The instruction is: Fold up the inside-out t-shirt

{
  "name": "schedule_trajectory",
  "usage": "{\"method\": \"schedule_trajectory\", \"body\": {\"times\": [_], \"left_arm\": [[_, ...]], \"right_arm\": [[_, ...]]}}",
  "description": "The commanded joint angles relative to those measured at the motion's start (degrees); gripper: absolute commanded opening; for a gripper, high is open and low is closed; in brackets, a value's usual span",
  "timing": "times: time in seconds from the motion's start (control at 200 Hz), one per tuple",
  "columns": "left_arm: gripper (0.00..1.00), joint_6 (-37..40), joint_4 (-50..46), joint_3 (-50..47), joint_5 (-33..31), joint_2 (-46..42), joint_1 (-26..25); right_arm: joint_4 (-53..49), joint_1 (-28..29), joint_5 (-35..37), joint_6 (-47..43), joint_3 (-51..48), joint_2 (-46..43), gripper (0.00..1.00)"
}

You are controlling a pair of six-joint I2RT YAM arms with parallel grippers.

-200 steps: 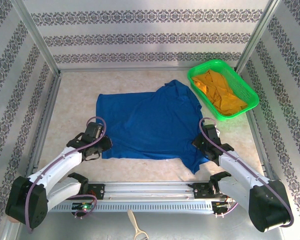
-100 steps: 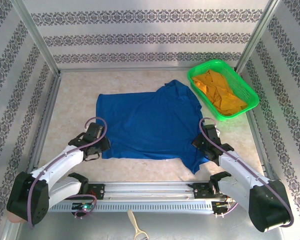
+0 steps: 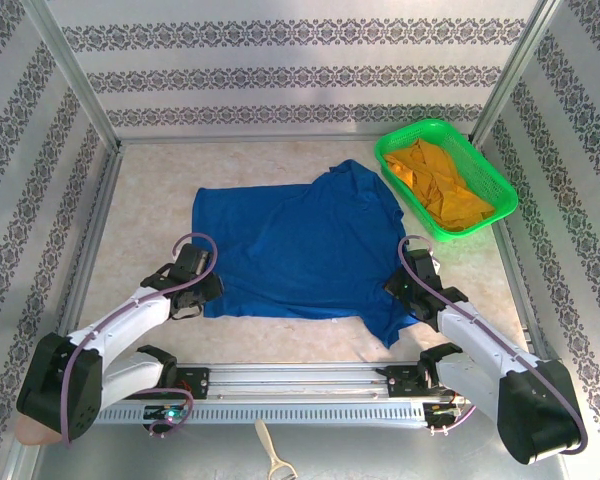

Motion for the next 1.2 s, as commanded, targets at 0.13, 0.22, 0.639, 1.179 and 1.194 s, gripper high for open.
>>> {"method": "schedule_trajectory", "body": {"times": [0.13, 0.22, 0.639, 1.179, 1.194], "left_arm": [[0.28, 0.1, 2.2, -0.6, 0.6, 2.0, -0.8], [0.26, 0.0, 2.7, -0.6, 0.7, 2.5, -0.8], [0.00, 0.2, -3.9, 3.2, 0.6, -5.9, -0.9], [0.00, -4.3, -7.8, -2.5, -0.8, -19.3, -0.9], [0.00, -4.2, -7.8, -2.5, -1.0, -19.1, -0.8]], "right_arm": [[-1.4, -0.3, 2.1, 0.1, 0.1, -0.9, 0.00], [-1.4, -0.3, 2.1, 0.0, 0.1, -1.0, 0.00], [-2.0, -0.3, 2.1, -0.2, 0.1, -1.2, 0.00], [-17.5, -0.5, 0.7, -6.0, 7.5, -8.4, 0.55], [-18.7, -0.6, 0.9, -6.0, 7.6, -8.7, 0.56]]}}
